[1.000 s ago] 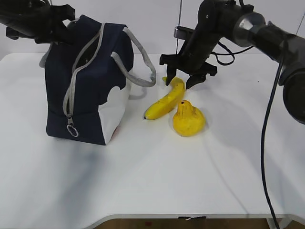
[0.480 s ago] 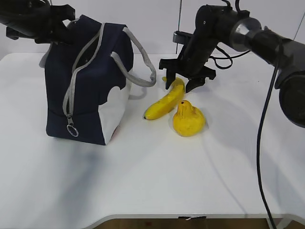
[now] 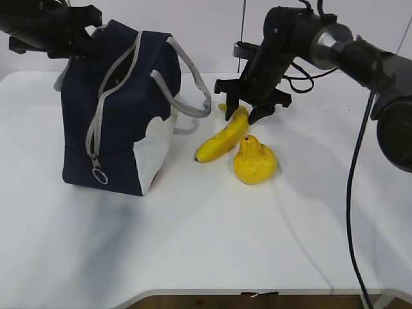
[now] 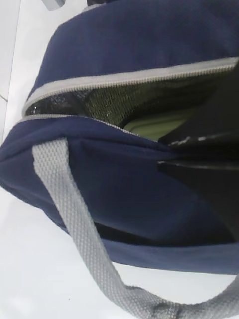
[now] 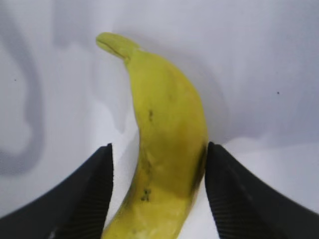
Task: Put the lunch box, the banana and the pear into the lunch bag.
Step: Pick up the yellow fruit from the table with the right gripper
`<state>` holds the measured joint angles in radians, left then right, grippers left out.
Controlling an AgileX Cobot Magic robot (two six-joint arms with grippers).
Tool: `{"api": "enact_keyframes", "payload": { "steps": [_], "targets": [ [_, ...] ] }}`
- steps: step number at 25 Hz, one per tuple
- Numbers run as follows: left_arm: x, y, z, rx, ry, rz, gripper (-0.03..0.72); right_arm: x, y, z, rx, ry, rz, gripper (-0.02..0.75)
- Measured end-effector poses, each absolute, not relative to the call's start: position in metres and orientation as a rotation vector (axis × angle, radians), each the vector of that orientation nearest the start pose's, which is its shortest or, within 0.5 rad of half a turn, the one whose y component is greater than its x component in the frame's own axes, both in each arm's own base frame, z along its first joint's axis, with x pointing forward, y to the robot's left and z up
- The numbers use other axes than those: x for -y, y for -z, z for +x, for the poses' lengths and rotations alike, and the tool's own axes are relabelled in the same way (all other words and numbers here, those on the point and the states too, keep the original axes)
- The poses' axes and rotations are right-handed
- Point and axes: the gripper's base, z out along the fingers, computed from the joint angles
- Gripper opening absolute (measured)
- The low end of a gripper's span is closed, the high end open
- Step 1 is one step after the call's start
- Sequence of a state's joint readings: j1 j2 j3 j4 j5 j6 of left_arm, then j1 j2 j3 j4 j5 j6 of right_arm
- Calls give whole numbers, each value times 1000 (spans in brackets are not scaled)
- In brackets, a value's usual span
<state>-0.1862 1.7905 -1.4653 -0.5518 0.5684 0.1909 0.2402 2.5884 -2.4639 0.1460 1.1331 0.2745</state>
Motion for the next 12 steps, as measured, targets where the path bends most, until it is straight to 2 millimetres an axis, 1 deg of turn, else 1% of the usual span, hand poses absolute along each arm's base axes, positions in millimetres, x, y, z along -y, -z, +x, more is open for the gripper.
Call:
{"api": "enact_keyframes", "payload": {
  "steps": [5,8,12],
  "targets": [
    [102,-294,401,-2337,573,28,-1,-142,-168,529,-2769,-338,96,337],
    [102,-294,401,-2337,573,28,-1,-142,-166,529,-2772,-337,97,316],
    [102,-294,401,-2337,573,28,-1,-142,-165,530,-2773,-339,98,314]
  ]
}}
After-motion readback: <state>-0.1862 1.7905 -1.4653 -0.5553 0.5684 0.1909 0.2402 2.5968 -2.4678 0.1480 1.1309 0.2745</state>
